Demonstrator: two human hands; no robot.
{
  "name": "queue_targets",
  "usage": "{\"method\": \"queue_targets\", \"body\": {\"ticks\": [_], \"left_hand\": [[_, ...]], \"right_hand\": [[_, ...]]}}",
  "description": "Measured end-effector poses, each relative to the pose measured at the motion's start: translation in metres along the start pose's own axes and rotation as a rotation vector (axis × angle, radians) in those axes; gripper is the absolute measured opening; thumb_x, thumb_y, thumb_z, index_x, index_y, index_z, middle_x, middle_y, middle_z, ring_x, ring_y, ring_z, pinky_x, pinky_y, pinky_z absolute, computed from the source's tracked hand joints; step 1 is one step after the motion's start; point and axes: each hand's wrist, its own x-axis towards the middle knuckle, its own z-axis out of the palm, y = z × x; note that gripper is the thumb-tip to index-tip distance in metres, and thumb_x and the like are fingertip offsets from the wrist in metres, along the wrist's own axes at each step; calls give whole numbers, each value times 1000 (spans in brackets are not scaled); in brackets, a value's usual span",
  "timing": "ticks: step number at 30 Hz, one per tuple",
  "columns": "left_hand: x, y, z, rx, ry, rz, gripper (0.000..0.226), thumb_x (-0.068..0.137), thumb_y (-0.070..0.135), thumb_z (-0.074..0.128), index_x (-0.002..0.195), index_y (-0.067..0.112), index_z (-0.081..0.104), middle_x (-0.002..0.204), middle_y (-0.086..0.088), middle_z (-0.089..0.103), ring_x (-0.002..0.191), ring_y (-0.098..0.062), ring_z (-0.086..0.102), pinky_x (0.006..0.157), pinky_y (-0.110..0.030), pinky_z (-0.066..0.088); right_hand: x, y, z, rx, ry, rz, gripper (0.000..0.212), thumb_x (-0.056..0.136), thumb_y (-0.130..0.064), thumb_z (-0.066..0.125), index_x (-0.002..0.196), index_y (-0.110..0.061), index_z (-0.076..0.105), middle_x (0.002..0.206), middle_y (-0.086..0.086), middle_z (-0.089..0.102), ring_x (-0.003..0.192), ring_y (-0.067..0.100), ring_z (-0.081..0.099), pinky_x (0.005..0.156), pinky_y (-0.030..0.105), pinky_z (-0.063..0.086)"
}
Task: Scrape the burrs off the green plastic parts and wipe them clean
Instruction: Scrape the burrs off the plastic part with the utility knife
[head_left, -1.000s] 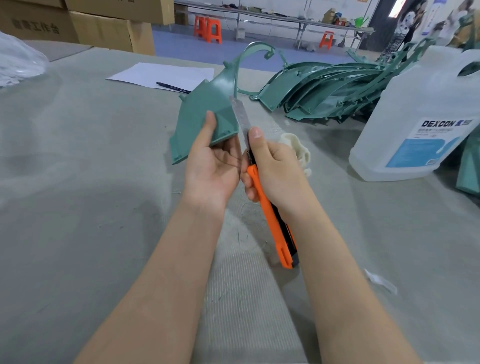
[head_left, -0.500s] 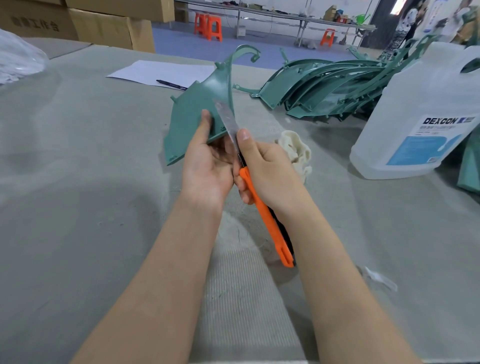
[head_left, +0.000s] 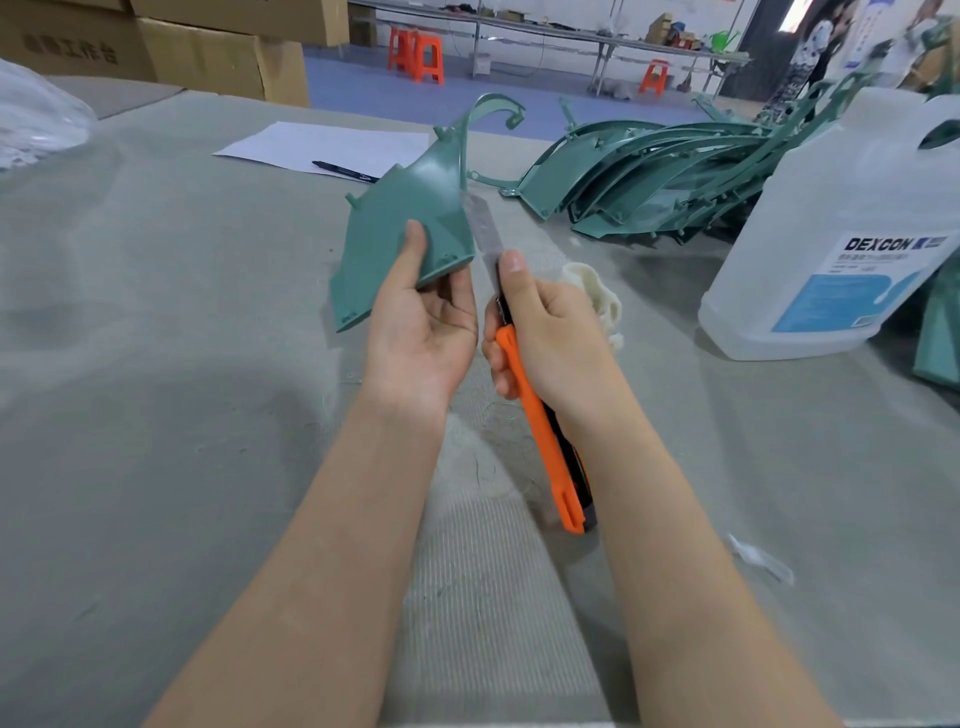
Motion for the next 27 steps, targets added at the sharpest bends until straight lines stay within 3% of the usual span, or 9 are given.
{"method": "queue_targets", "body": {"ticks": [7, 11, 15, 16, 18, 20, 21, 25, 27], "left_hand": [[0, -1, -1, 10, -6, -17, 13, 96, 11, 55, 96, 1, 63, 84, -9, 71, 76, -15, 68, 74, -22, 56], [2, 0, -2, 22, -16, -21, 17, 96, 13, 54, 108, 3, 61, 92, -9, 69, 85, -16, 65, 94, -28, 49], [3, 2, -3, 56, -22, -27, 21, 97, 16, 53, 115, 7, 57, 97, -7, 65, 89, -15, 62, 100, -29, 46], [3, 3, -3, 79, -22, -33, 19, 98, 18, 53, 112, 7, 58, 94, -6, 65, 88, -15, 62, 98, -28, 47], [1, 3, -3, 191, 1, -67, 23, 99, 26, 50, 90, 8, 60, 74, -2, 62, 70, -11, 61, 72, -21, 52], [1, 2, -2, 329, 62, -92, 38, 99, 34, 48, 69, 12, 51, 52, 3, 51, 46, -10, 53, 45, -18, 46], [2, 2, -2, 355, 79, -90, 40, 99, 35, 48, 66, 13, 49, 49, 3, 47, 42, -10, 50, 41, -17, 42], [2, 5, -1, 75, 64, -33, 16, 97, 18, 53, 87, 7, 59, 74, -5, 63, 70, -13, 61, 72, -22, 54], [2, 5, -1, -10, 64, 2, 9, 95, 9, 56, 91, 3, 62, 76, -7, 70, 73, -13, 66, 76, -23, 55]], "right_hand": [[1, 0, 1, -22, -3, -8, 59, 103, -44, 36, 57, -10, 52, 45, 3, 50, 37, 16, 48, 39, 21, 38], [0, 1, 1, -17, -37, -21, 59, 103, -44, 35, 59, -9, 52, 46, 3, 50, 36, 15, 47, 39, 21, 39], [-2, 0, 0, -14, -78, -26, 59, 104, -44, 34, 59, -9, 51, 44, 1, 48, 36, 14, 46, 39, 20, 39], [-2, -1, 0, -15, -85, -23, 59, 104, -43, 34, 59, -9, 51, 44, 1, 48, 35, 13, 46, 38, 20, 39], [-3, -1, 1, -31, -123, -30, 58, 104, -42, 34, 59, -9, 51, 43, 1, 48, 34, 14, 46, 38, 20, 38], [-4, 1, 4, -78, -177, -47, 57, 104, -41, 35, 59, -9, 50, 43, 2, 48, 34, 15, 46, 38, 20, 37], [-4, 1, 5, -92, -194, -49, 57, 104, -41, 35, 59, -9, 50, 44, 2, 49, 34, 15, 46, 38, 20, 37], [-1, -1, -5, 7, -109, 9, 56, 103, -45, 36, 61, -11, 52, 43, 1, 49, 33, 12, 45, 37, 18, 37], [3, -1, -13, 70, 19, 25, 53, 101, -48, 41, 64, -12, 53, 46, 1, 52, 35, 12, 47, 38, 18, 38]]}}
